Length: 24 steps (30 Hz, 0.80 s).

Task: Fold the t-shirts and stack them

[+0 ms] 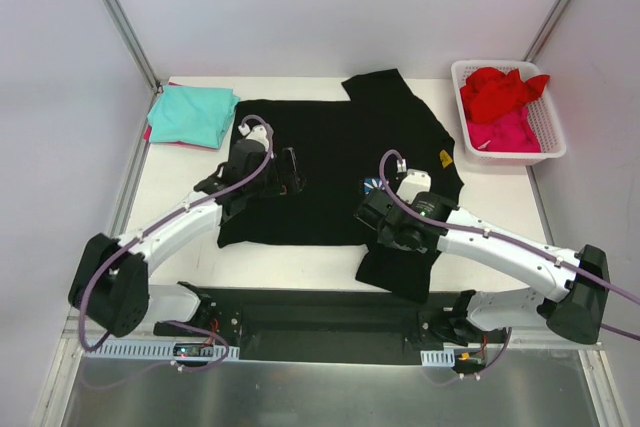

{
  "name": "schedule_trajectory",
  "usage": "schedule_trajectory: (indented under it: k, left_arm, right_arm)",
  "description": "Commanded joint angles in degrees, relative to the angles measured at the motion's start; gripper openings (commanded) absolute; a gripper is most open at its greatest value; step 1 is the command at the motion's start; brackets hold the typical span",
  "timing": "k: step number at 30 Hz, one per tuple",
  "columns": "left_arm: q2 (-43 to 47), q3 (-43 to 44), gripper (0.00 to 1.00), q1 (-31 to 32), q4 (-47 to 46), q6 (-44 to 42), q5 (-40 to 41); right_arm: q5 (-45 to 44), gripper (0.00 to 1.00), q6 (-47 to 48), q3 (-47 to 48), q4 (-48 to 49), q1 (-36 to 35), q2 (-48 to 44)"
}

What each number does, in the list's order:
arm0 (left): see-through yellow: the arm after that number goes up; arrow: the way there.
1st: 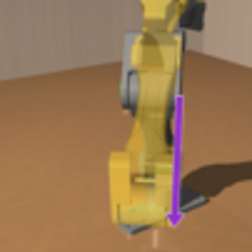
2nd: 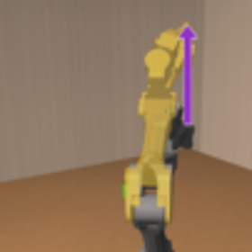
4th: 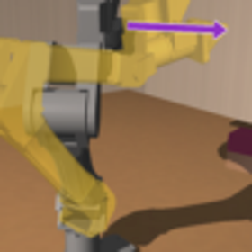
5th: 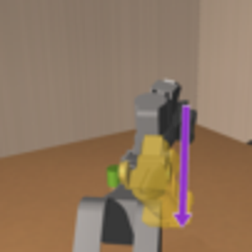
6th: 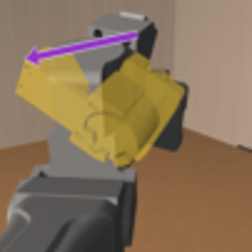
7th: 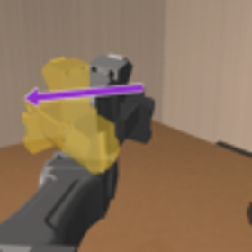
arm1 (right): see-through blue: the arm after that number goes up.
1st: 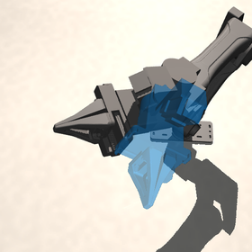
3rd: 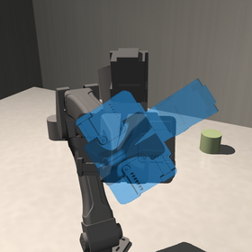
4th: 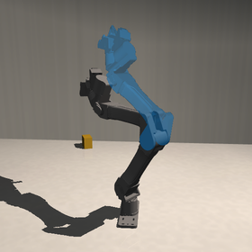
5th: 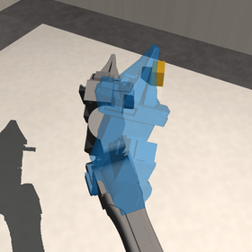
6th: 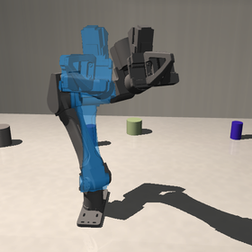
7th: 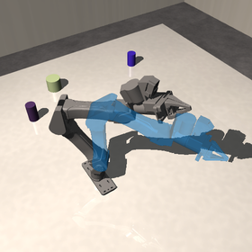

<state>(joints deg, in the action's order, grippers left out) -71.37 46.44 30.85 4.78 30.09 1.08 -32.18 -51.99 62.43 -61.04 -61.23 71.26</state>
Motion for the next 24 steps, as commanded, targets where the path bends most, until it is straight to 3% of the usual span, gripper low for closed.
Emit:
schedule_trajectory:
  k: [1, 4, 13, 24]
  left_arm:
    - [-6.14, -5.20, 0.99, -6.93, -16.87, 2.86, -11.61]
    - [-10.27, -6.89, 0.99, -11.77, -24.63, 5.51, -18.47]
    - [-21.08, 3.92, 0.99, -16.61, -25.95, 4.63, -24.19]
    - [-27.24, 5.24, 0.99, -18.37, -28.77, 5.86, -24.11]
  right_arm:
    - [-4.20, 0.37, 3.12, 0.51, -4.09, 0.24, -0.86]
    - [-3.59, 0.37, 2.51, -2.39, -3.30, 0.32, -3.49]
    - [-3.06, 0.37, 1.71, -6.97, -3.04, 1.29, -8.77]
    - [-1.65, 0.37, 3.12, -8.38, -1.63, 3.22, -10.00]
